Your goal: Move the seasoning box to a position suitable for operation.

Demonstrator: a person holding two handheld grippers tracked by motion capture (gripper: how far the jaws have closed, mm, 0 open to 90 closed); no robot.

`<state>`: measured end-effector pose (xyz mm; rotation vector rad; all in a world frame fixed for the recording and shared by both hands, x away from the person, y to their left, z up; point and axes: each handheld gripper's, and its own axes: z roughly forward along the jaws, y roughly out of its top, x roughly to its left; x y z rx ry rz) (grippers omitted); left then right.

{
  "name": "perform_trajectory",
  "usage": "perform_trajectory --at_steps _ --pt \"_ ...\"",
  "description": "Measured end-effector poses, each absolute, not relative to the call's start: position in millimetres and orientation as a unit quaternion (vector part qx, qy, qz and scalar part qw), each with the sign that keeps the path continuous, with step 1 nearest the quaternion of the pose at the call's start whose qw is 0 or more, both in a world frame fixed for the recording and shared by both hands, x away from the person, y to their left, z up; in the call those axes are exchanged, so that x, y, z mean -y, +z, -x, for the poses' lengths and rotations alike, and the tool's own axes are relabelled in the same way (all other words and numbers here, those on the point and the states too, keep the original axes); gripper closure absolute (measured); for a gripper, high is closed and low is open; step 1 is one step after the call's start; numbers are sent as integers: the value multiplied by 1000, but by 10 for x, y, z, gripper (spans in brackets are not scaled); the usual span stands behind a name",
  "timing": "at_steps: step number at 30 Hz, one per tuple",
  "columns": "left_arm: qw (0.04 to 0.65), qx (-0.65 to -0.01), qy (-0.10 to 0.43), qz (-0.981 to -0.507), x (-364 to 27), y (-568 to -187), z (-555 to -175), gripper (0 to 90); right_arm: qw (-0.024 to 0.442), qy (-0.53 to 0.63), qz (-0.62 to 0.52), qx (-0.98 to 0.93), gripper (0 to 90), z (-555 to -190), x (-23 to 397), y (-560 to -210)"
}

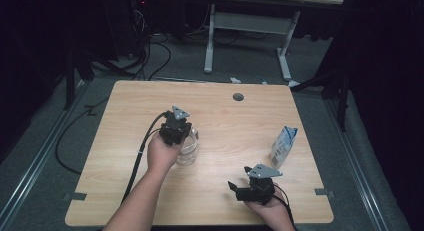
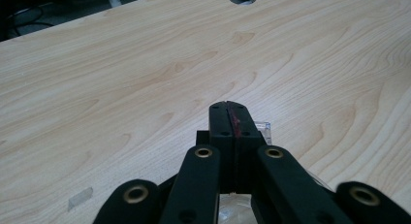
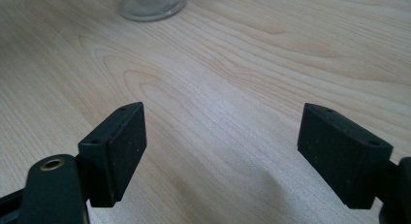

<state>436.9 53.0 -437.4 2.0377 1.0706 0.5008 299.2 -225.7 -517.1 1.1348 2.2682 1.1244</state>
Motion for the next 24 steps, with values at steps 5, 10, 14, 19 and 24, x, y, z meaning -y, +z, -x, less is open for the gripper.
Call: perform_trajectory --at_steps 5,10,14,19,24 --pt "384 -416 199 -800 -572 -4363 -4266 900 183 396 -399 -807 181 -2989 2230 -5180" --pt "384 -414 200 -801 -601 -4356 -4190 900 183 394 -398 -808 181 -2986 2219 -5181" --pt "381 -411 203 -803 -618 -4353 -4123 900 184 393 -396 -810 181 -2984 2207 -5183" --pt "386 -407 199 -804 -627 -4357 -4019 900 185 392 -394 -810 180 -2974 2194 -5177" --pt "385 -406 197 -805 -633 -4352 -3954 900 186 391 -393 -811 180 -2975 2188 -5183"
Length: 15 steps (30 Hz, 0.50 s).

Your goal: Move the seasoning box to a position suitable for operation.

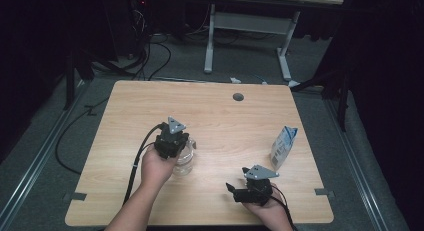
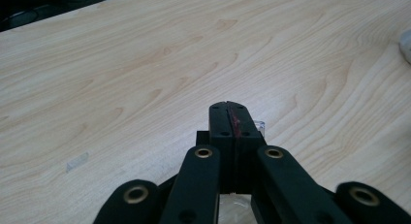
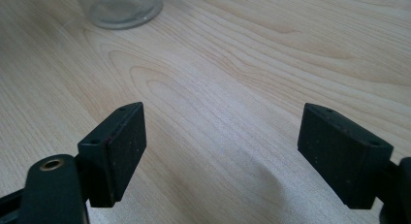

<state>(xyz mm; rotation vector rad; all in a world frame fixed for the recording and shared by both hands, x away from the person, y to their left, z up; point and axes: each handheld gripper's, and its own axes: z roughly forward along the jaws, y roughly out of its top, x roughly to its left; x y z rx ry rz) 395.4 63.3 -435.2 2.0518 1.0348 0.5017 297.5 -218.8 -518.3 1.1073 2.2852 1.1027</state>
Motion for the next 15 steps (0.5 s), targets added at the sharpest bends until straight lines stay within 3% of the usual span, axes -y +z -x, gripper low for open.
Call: perform_trajectory --at_steps 15 --pt "400 -392 191 -806 -714 -4336 -3679 900 187 385 -388 -816 179 -2965 2142 -5201"
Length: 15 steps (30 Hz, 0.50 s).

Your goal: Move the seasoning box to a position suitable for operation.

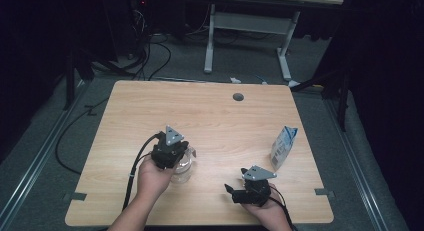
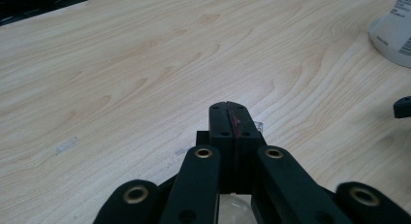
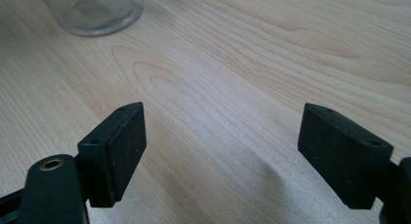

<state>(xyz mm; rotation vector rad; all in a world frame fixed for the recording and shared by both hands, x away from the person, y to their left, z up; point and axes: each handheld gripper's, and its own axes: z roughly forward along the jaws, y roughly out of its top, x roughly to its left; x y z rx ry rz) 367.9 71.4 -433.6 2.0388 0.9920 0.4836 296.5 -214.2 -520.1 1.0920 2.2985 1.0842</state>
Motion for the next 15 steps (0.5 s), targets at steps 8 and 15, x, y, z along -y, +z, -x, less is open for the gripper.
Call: perform_trajectory --at_steps 8,15 --pt "426 -393 226 -783 -996 -4190 -3569 890 186 385 -383 -819 180 -2956 2136 -5206" --pt "430 -411 245 -766 -1285 -4290 -3517 836 179 395 -374 -820 181 -2938 2137 -5190"
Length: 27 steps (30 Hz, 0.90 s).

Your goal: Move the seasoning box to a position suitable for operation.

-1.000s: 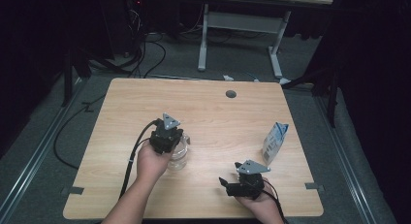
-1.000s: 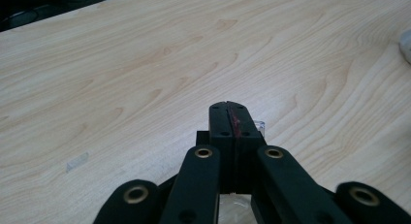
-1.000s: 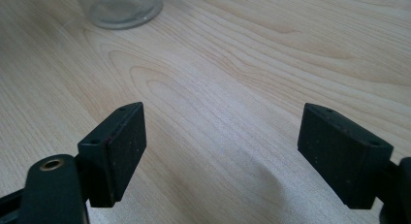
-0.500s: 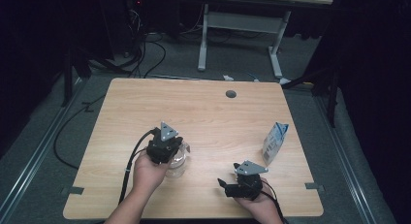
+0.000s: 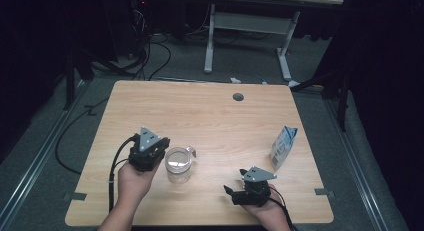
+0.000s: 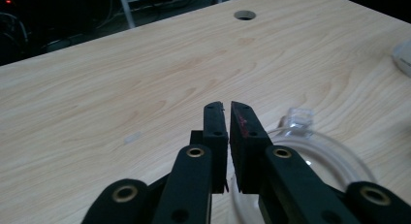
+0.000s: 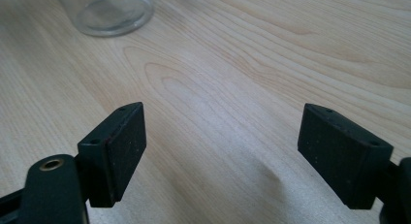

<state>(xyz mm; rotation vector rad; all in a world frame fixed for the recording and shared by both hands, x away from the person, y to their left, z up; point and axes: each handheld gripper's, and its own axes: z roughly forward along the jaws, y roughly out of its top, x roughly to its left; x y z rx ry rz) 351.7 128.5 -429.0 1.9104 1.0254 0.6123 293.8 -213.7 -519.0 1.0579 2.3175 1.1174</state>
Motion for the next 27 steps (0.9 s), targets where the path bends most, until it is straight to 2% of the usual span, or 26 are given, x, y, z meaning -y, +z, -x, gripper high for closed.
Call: perform_trajectory --at_steps 7,13,19,27 --pt "460 -441 229 -736 -1516 -4740 -3466 836 188 400 -376 -815 283 -2920 2150 -5183" --pt "461 -432 238 -737 -1528 -4952 -3429 841 192 404 -388 -806 340 -2924 2184 -5213" --pt "484 -428 220 -731 -1604 -4980 -3417 895 200 407 -393 -800 402 -2910 2209 -5213" --pt "492 -406 216 -739 -1454 -4968 -3371 898 203 415 -397 -793 434 -2896 2242 -5200"
